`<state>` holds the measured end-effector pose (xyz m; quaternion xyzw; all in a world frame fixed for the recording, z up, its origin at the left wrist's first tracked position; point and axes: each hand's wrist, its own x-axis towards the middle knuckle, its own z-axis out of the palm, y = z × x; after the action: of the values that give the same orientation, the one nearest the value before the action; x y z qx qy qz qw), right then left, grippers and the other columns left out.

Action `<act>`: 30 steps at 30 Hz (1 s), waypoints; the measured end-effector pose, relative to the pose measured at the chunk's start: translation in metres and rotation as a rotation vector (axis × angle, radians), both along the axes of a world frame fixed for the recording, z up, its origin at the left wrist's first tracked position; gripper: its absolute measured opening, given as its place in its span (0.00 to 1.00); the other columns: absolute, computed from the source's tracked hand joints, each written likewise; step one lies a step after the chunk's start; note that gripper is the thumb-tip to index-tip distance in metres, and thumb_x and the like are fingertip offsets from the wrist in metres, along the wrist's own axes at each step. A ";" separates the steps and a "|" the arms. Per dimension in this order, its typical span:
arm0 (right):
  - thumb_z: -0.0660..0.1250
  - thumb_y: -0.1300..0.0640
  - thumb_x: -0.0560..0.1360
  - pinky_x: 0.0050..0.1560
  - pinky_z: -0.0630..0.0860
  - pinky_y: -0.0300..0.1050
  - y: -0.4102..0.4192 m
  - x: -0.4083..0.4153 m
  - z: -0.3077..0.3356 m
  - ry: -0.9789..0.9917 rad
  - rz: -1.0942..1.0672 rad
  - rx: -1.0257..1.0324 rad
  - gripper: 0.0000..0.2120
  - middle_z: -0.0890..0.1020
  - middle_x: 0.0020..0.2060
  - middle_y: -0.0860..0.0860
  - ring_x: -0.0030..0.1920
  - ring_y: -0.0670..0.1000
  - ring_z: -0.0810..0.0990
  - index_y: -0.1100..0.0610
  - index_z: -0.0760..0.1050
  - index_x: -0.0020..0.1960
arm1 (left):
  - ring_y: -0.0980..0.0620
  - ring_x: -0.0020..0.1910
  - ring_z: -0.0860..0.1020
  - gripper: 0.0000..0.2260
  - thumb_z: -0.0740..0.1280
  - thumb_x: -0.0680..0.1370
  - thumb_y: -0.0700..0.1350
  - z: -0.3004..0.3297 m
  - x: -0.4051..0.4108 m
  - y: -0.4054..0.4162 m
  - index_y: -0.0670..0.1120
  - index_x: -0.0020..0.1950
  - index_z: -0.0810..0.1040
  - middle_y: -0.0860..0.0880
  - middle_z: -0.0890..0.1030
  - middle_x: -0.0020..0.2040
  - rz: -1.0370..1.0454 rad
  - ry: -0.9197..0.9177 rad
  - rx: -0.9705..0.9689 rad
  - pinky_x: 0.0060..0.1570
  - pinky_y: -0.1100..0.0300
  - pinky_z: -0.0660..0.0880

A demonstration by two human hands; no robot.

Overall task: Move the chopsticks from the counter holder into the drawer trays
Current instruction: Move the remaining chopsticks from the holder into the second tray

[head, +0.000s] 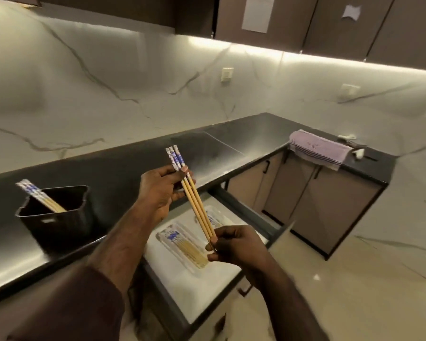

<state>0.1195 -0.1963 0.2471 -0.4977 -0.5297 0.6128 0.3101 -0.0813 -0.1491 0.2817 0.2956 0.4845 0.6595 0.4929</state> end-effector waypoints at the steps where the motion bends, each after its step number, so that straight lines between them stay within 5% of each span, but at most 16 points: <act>1: 0.67 0.69 0.76 0.42 0.83 0.44 0.005 0.022 0.001 -0.015 -0.005 0.002 0.06 0.84 0.43 0.64 0.37 0.55 0.84 0.65 0.82 0.48 | 0.46 0.43 0.86 0.05 0.71 0.76 0.38 -0.005 0.025 0.003 0.39 0.50 0.83 0.41 0.87 0.43 -0.017 -0.011 -0.015 0.38 0.54 0.83; 6: 0.67 0.69 0.75 0.39 0.82 0.42 0.026 0.113 0.002 -0.081 -0.043 -0.040 0.06 0.85 0.42 0.61 0.35 0.53 0.84 0.63 0.82 0.47 | 0.47 0.40 0.87 0.05 0.69 0.78 0.39 -0.023 0.125 0.024 0.39 0.51 0.82 0.42 0.87 0.41 -0.078 -0.105 -0.063 0.33 0.55 0.82; 14: 0.68 0.67 0.76 0.39 0.83 0.42 0.060 0.196 -0.008 -0.112 -0.075 -0.068 0.06 0.84 0.44 0.62 0.37 0.52 0.84 0.65 0.82 0.50 | 0.48 0.40 0.86 0.07 0.68 0.79 0.43 -0.050 0.213 0.075 0.40 0.51 0.81 0.42 0.86 0.42 -0.152 -0.127 -0.105 0.44 0.50 0.84; 30: 0.71 0.65 0.74 0.42 0.84 0.44 0.222 0.205 -0.064 -0.326 0.113 -0.330 0.03 0.85 0.42 0.58 0.38 0.50 0.86 0.65 0.82 0.46 | 0.45 0.36 0.86 0.10 0.66 0.80 0.42 -0.154 0.225 0.203 0.35 0.53 0.80 0.40 0.86 0.38 -0.041 -0.322 -0.410 0.30 0.55 0.82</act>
<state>0.3250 0.0258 0.1832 -0.6037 -0.4924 0.6190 0.0998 0.1435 0.0535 0.1274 0.0905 0.5170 0.5760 0.6267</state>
